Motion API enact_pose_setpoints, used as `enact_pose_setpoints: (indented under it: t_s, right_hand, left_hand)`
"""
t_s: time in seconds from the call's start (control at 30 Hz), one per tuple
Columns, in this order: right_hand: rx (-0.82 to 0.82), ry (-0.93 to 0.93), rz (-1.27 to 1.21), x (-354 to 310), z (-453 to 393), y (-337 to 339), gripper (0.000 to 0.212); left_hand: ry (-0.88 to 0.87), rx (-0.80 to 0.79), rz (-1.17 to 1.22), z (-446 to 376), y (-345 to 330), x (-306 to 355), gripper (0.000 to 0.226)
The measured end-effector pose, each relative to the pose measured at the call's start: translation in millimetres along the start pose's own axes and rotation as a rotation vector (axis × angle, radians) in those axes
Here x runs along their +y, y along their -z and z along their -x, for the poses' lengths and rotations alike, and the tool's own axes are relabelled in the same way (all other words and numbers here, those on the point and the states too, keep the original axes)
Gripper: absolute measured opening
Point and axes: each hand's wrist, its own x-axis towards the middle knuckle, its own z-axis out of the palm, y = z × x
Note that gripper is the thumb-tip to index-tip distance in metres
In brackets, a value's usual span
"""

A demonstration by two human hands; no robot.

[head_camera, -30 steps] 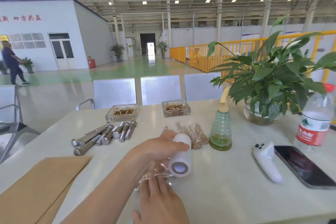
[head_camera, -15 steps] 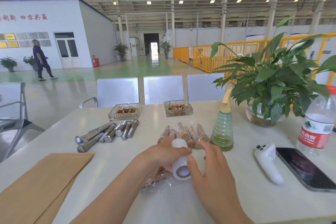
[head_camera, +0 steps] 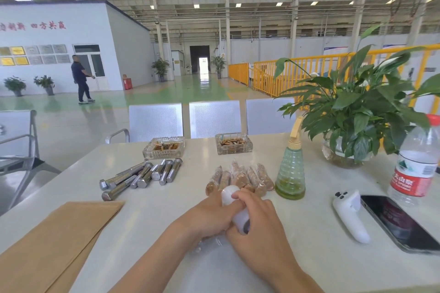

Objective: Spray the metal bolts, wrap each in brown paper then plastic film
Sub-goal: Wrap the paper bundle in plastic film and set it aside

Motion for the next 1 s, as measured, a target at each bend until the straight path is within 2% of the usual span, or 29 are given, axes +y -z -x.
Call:
enact_pose_setpoints:
  t_s: [0.1,0.2,0.33,0.4,0.47,0.57,0.63,0.77,0.9,0.97,1.0]
  right_hand:
    - [0.070,-0.013,0.060,5.7,3.9,-0.8,0.064]
    - [0.088,-0.074,0.110,9.6,5.4,3.0,0.062]
    - [0.030,-0.083,0.333,8.2,9.7,2.3,0.059]
    - [0.018,-0.066,0.405,5.2,12.2,0.3,0.056]
    - [0.010,-0.069,0.438,3.3,13.9,0.2,0.055]
    - [-0.001,-0.088,0.448,2.0,14.7,1.3,0.058]
    - [-0.008,-0.097,0.438,1.6,15.0,1.9,0.058]
    - [-0.075,-0.104,0.450,3.2,16.3,5.9,0.063]
    - [-0.239,-0.060,0.471,16.5,12.5,19.5,0.088]
    - [-0.301,-0.068,0.398,22.6,8.2,28.9,0.093]
    - [-0.314,-0.074,0.346,24.1,5.8,33.1,0.093]
  left_hand:
    - [0.035,0.019,0.003,3.7,-3.0,-5.3,0.040]
    - [0.007,0.131,0.069,3.8,-8.5,-15.0,0.036]
    - [-0.128,0.311,0.047,6.2,-14.8,-25.8,0.050]
    - [-0.238,0.379,-0.112,10.3,-8.8,-27.8,0.052]
    - [-0.313,0.419,-0.429,14.9,1.4,-31.7,0.046]
    - [-0.128,0.326,-0.817,18.9,21.2,-43.6,0.027]
    - [-0.051,0.235,-0.894,21.7,26.5,-50.8,0.029]
    - [-0.090,0.145,-0.942,20.0,25.1,-63.1,0.031]
    - [-0.172,0.162,-1.142,20.8,17.7,-62.0,0.027]
    - [-0.249,0.141,-1.111,23.2,24.5,-62.0,0.025]
    - [-0.287,0.115,-1.012,26.8,30.5,-61.8,0.023]
